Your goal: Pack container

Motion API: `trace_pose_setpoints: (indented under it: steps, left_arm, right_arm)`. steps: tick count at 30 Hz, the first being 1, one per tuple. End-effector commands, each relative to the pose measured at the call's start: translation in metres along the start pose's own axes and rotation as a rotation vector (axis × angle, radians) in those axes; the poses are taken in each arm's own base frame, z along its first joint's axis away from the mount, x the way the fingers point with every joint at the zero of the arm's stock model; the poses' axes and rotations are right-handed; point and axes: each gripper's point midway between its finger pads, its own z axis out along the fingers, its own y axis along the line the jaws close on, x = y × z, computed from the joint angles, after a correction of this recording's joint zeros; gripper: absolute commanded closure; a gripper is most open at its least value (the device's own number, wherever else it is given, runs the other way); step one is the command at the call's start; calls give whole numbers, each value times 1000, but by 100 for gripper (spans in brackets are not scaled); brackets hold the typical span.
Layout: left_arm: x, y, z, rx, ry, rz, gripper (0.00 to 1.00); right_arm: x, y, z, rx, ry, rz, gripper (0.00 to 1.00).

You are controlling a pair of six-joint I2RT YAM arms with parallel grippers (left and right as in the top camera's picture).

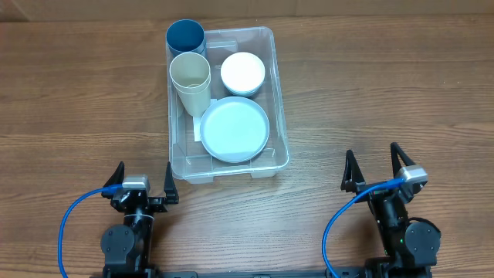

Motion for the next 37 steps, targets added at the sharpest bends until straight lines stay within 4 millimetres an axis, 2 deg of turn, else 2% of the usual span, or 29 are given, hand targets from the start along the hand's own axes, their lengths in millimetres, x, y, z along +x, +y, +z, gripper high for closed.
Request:
trace_pose_setpoints:
  steps: [1, 4, 8, 37]
  left_arm:
    - [0, 2, 0, -9, -6, 18, 0]
    - [0, 2, 0, -9, -6, 18, 0]
    - [0, 2, 0, -9, -5, 18, 0]
    - [0, 2, 0, -9, -5, 18, 0]
  right_arm:
    - [2, 1, -5, -13, -59, -15, 0]
    - [6, 1, -4, -18, -72, -17, 0]
    - [50, -10, -5, 26, 103, 5, 0]
    - [50, -13, -5, 36, 100, 5, 0]
